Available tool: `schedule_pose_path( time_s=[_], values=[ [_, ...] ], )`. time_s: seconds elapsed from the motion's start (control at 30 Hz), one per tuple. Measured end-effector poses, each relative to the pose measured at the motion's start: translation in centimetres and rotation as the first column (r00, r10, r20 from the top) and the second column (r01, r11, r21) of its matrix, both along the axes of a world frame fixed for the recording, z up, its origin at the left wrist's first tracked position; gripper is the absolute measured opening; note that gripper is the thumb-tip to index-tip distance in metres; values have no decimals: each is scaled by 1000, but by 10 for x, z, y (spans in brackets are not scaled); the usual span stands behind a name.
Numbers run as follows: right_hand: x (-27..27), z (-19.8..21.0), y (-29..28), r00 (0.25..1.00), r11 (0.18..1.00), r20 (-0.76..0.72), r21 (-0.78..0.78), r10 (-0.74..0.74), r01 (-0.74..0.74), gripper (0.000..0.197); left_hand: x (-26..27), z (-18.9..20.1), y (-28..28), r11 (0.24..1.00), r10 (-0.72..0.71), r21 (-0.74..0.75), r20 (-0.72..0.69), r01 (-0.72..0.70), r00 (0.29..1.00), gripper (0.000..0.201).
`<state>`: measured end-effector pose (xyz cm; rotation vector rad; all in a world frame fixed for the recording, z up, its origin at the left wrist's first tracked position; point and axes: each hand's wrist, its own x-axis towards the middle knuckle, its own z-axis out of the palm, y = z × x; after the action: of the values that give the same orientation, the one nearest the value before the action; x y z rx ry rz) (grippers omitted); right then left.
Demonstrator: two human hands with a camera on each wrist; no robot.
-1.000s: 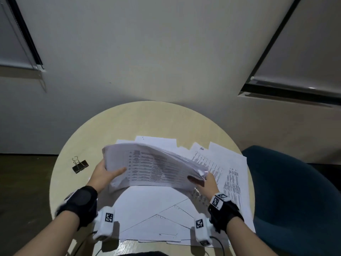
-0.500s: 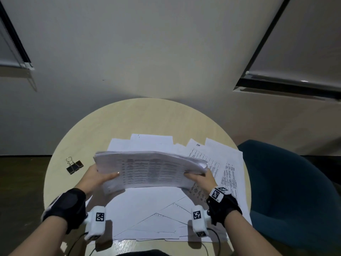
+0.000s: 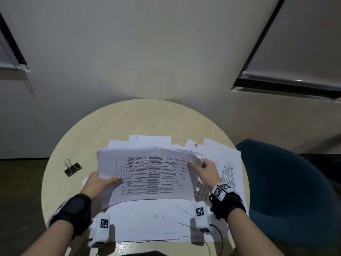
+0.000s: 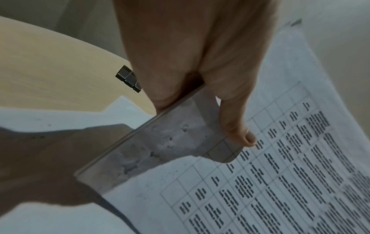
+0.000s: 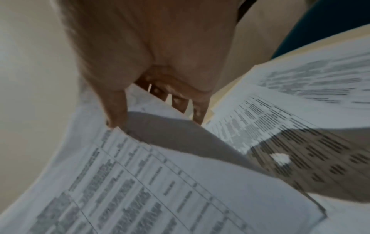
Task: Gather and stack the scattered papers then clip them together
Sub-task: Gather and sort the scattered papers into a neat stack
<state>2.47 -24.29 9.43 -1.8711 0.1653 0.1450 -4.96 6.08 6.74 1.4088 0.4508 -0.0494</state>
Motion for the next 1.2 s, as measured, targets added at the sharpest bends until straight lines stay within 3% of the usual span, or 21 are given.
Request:
schedule_pose_path(
  time_s=[0.17,0.37,0.43,0.5,0.53,0.57,0.63,0.67,0.7,0.73,0.8,0.87,0.9,0.93,1.0,1.03,1.07,1.13,1.2],
  values=[
    [8,17,-1,983,993,172,111,-69,50,9,0,-4,-1,999,4,31,-8,-4,1000,22],
    [6,15,-6,987,994,126,57,-101,95,47,8,-23,21,986,-21,164,-70,32,997,18],
    [8,17,-9,989,997,128,35,-80,76,38,10,-20,23,982,-36,185,-67,48,997,21],
    [9,23,-8,976,993,218,-114,24,1,22,15,-10,22,966,-66,247,-54,77,996,25],
    [9,28,-5,954,967,274,-249,122,-52,28,19,-4,22,956,-81,280,-32,87,996,26],
    [10,32,-2,920,898,296,-426,255,-112,46,23,4,21,944,-104,314,-5,100,995,27],
    [10,43,14,842,634,197,-746,503,-205,69,33,25,13,923,-183,353,56,152,982,28],
    [11,47,24,806,519,124,-818,579,-247,58,38,34,9,905,-228,385,78,182,970,29],
    [9,53,34,792,481,96,-836,603,-265,33,44,43,6,880,-267,429,93,203,959,29],
    [10,56,41,784,505,102,-813,612,-289,12,49,50,3,854,-289,477,105,208,951,25],
    [13,51,45,805,617,179,-740,565,-269,32,55,66,0,822,-254,558,178,114,951,19],
    [17,52,43,871,788,229,-565,434,-244,33,57,78,3,756,-80,631,353,-174,932,22],
    [17,54,43,901,869,243,-438,359,-228,32,56,82,6,700,31,641,412,-314,911,41],
    [17,54,42,923,924,258,-330,287,-195,30,58,82,11,716,143,577,431,-394,891,63],
    [17,57,42,947,980,275,-145,169,-133,21,57,88,15,874,207,350,359,-337,910,90],
    [16,56,42,950,991,282,-41,137,-131,12,56,91,12,938,144,252,339,-237,930,88],
    [16,55,43,955,992,278,43,105,-121,14,55,92,9,975,46,191,341,-117,939,75],
    [15,46,47,965,991,248,72,89,-110,38,52,93,-2,980,-119,193,338,55,934,40],
    [14,30,47,985,994,151,54,86,-95,45,50,82,-11,977,-156,189,338,96,928,35]
  ],
)
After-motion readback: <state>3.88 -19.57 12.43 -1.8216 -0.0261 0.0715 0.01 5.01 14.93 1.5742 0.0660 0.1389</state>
